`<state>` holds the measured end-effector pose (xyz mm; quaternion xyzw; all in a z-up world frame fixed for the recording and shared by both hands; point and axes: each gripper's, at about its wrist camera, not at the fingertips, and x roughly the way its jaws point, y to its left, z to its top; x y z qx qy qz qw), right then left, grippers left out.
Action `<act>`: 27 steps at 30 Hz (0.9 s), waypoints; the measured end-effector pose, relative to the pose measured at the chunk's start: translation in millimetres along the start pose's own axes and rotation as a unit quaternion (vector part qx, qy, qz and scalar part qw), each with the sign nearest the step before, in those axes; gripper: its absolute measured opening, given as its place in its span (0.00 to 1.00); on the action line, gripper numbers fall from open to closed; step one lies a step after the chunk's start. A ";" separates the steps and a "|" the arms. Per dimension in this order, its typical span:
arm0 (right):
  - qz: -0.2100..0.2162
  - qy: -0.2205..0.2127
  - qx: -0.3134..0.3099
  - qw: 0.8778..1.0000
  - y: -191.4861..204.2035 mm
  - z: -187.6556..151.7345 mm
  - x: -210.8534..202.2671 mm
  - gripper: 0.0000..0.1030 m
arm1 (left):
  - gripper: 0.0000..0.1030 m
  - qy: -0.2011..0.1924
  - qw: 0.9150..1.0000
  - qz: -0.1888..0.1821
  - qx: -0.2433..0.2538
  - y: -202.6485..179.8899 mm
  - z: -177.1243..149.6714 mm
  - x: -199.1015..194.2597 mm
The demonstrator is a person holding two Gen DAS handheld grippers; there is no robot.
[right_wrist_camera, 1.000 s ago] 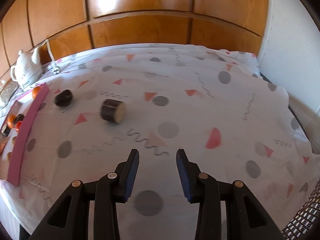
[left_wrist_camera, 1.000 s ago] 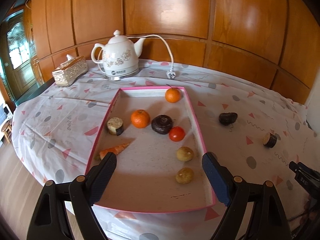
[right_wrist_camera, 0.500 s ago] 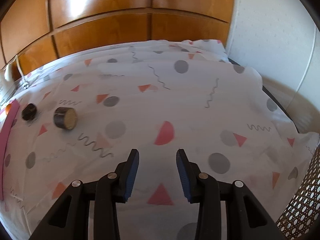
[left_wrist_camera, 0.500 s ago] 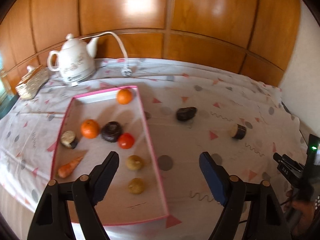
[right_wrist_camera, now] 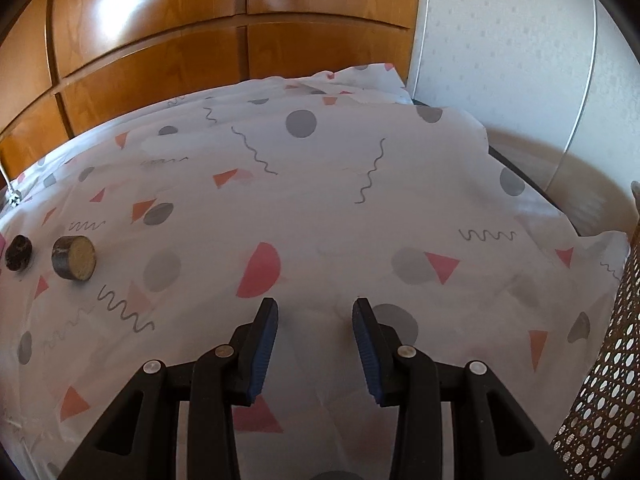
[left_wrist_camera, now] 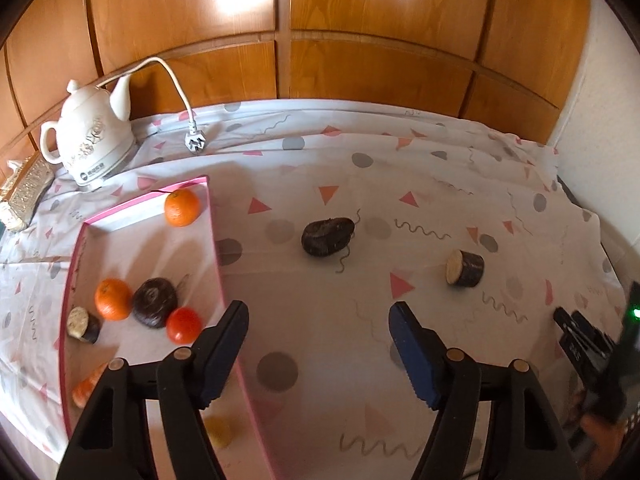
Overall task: Organize fruits
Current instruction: 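Close the left tool's fingers on the dark brown root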
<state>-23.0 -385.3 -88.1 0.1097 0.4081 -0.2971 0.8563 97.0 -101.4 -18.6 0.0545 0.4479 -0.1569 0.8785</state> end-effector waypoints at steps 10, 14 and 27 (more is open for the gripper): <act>0.007 -0.001 0.010 1.000 -1.3 1.1 2.4 0.39 | 0.71 0.025 0.999 0.022 0.017 -11.4 30.7 55.2; 0.011 0.000 0.009 1.000 -0.8 1.7 4.0 0.44 | 0.71 0.028 0.999 0.034 0.028 -16.0 39.2 73.2; 0.016 0.000 0.011 1.000 0.7 1.5 4.0 0.51 | 0.43 0.039 0.998 0.035 0.047 -17.6 51.8 116.3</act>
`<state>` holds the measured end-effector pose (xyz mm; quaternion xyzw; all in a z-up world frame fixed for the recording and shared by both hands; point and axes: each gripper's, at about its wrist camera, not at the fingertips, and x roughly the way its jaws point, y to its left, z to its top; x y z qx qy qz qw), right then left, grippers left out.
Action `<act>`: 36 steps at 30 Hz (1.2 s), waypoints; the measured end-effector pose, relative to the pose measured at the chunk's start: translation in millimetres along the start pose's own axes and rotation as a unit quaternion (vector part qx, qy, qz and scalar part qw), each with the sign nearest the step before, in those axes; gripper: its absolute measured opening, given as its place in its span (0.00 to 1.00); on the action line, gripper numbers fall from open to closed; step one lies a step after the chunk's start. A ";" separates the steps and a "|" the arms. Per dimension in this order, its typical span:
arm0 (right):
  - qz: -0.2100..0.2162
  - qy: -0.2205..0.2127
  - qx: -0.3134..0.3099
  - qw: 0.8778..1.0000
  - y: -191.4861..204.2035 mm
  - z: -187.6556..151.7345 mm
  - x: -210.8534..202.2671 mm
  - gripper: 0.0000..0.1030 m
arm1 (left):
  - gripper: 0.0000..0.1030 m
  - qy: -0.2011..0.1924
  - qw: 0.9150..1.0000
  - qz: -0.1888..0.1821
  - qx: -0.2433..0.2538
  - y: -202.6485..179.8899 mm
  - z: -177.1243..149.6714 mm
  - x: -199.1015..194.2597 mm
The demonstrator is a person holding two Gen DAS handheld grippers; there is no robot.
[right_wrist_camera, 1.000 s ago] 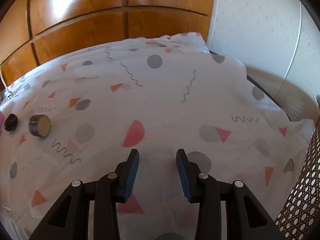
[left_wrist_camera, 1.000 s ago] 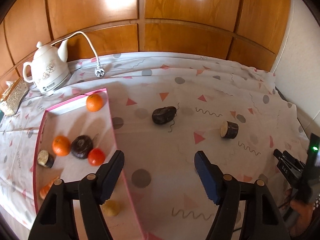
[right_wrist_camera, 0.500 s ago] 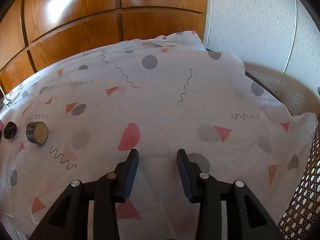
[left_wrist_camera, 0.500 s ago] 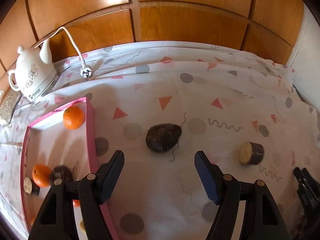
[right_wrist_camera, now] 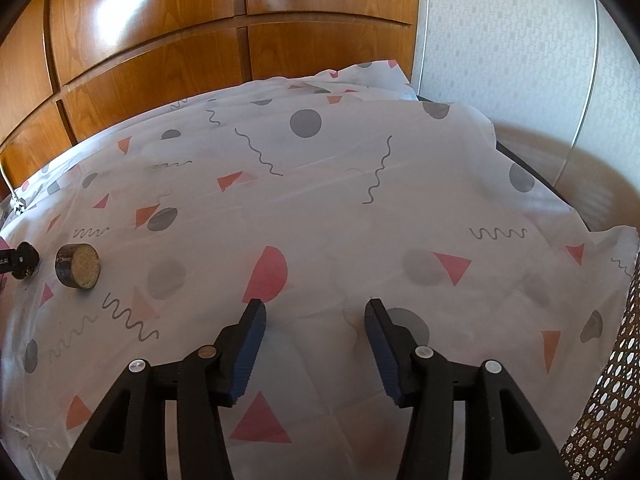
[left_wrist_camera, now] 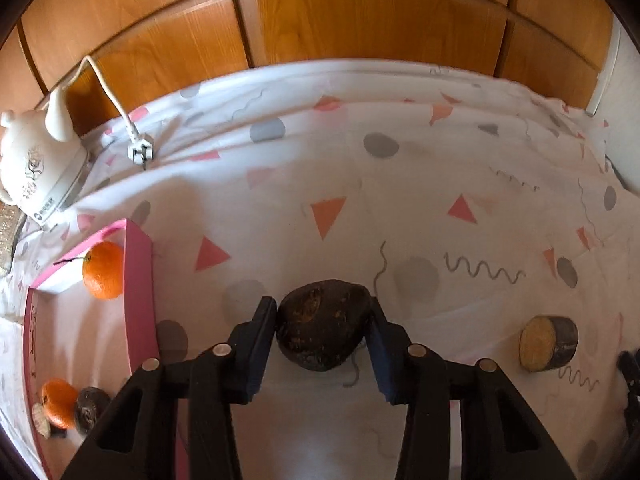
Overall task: Organize fruits
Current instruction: 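Close the left tool's fingers on the dark brown root, then carry the dark root with the left tool into the tray and release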
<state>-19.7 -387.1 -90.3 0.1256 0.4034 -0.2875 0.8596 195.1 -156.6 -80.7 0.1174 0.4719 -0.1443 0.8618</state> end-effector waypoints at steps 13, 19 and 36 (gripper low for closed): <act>-0.001 -0.001 -0.001 1.000 0.0 0.8 1.6 0.54 | 0.43 -0.059 0.994 -0.065 -0.059 7.8 -44.4 -77.5; -0.001 0.000 0.001 1.000 -0.6 1.2 1.5 0.54 | 0.43 -0.098 0.989 -0.044 -0.104 38.4 -69.0 -122.7; -0.017 0.009 -0.012 1.000 5.5 4.0 1.9 0.56 | 0.43 -0.077 0.964 0.066 -0.246 145.9 -154.7 -142.7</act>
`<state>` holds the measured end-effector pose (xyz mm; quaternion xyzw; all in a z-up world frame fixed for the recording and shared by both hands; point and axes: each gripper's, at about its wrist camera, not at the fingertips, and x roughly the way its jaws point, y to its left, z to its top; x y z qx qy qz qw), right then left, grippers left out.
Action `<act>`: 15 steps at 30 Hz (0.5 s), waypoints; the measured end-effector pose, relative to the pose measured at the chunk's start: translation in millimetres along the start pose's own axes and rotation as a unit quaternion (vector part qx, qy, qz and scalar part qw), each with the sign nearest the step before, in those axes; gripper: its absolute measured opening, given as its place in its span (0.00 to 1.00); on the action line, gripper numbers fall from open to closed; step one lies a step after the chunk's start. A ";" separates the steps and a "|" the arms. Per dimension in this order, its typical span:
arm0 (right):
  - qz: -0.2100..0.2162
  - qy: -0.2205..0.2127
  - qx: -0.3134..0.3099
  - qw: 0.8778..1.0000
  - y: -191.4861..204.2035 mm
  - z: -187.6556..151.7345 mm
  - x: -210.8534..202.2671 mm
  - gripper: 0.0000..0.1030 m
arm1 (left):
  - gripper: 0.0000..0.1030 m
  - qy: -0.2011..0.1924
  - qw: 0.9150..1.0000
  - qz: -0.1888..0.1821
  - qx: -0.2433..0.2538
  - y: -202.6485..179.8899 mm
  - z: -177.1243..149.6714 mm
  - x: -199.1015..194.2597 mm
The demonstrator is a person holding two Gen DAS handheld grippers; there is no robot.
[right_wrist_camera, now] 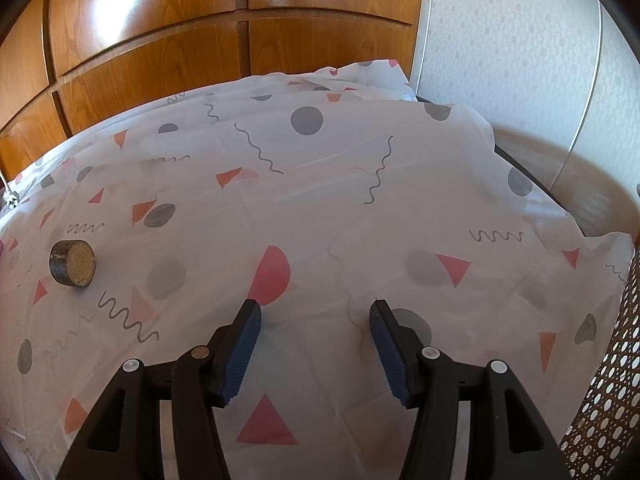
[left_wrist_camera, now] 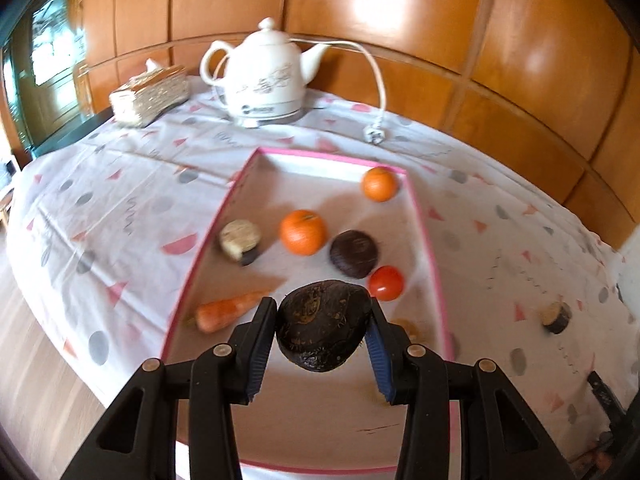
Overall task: Organize fruits
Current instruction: 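Carry the dark root with the left tool into the tray and release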
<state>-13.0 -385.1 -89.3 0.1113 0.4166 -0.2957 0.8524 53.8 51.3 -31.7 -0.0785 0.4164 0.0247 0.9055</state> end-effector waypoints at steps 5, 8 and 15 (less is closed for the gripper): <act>-0.002 0.002 -0.005 1.000 0.6 0.6 0.2 0.56 | 0.43 0.008 1.000 0.005 -0.013 9.2 -6.2 4.2; -0.004 0.001 -0.010 1.000 1.6 0.5 0.1 0.56 | 0.43 0.009 1.000 0.007 -0.019 11.1 -9.0 4.5; -0.006 0.000 -0.014 1.000 2.9 0.6 0.4 0.56 | 0.44 -0.002 1.000 0.019 -0.022 12.3 -7.6 0.1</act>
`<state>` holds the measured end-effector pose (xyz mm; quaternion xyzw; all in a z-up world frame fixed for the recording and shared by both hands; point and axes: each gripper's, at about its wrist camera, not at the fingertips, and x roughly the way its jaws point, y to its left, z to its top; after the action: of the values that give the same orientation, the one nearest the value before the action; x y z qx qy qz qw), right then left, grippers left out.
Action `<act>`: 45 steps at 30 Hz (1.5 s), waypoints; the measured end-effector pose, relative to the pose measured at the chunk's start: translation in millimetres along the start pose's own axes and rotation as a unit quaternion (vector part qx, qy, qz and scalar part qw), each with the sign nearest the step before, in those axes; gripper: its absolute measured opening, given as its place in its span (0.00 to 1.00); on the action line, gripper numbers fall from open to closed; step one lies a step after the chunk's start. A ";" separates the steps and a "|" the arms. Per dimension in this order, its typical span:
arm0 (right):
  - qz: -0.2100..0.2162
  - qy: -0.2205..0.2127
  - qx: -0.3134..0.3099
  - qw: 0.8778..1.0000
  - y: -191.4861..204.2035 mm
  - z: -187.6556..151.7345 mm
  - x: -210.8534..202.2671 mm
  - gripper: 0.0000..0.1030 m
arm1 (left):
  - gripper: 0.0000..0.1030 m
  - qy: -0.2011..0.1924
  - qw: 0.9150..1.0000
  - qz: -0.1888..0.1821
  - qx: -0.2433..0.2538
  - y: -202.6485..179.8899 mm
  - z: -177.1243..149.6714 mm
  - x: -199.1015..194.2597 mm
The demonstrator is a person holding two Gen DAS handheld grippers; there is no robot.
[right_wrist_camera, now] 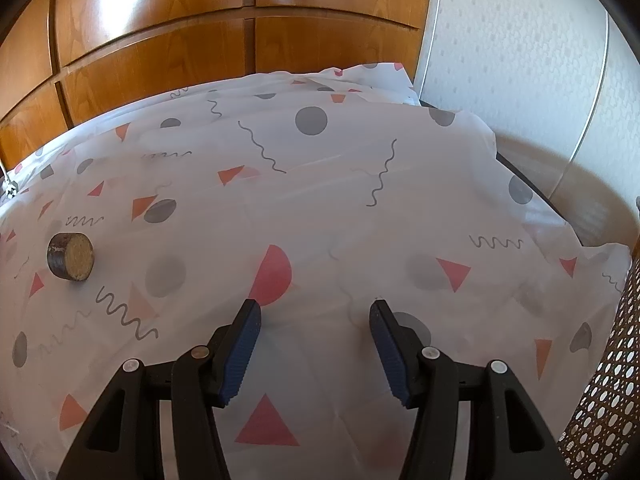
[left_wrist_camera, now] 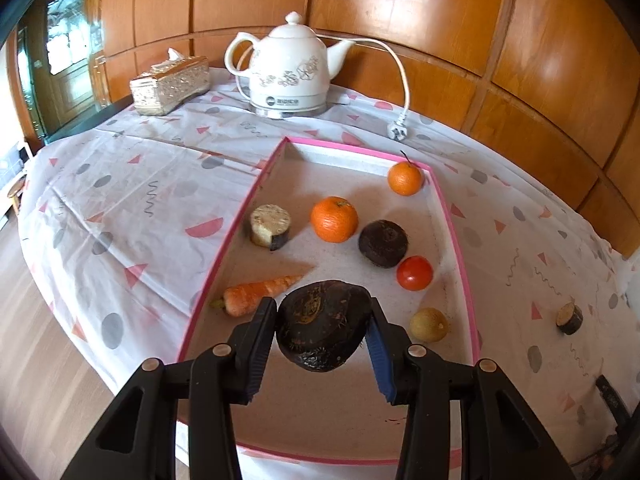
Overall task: Organize fruits
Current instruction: 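Carry the dark root with the left tool into the tray and release, then reach the right tool to the cut wooden log piece and grasp it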
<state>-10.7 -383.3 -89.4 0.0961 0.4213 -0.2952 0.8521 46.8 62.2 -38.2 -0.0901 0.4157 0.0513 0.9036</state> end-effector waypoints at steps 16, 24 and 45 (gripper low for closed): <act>0.024 0.004 -0.012 1.000 13.0 2.8 -1.2 0.56 | 0.64 -0.039 0.999 0.012 -0.024 17.6 -1.0 -29.3; 0.077 0.004 -0.044 0.996 38.8 3.9 -11.6 0.56 | 0.69 -0.043 0.998 0.012 -0.035 22.1 -5.3 -33.7; 0.182 0.000 -0.098 0.978 107.2 23.0 -30.7 0.60 | 0.76 -0.037 0.998 0.018 -0.042 23.2 -11.2 -33.4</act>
<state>52.7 -293.3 -60.2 0.0871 0.4236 -0.0924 0.8969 12.9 82.0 -22.7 -0.1183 0.3814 0.0886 0.9125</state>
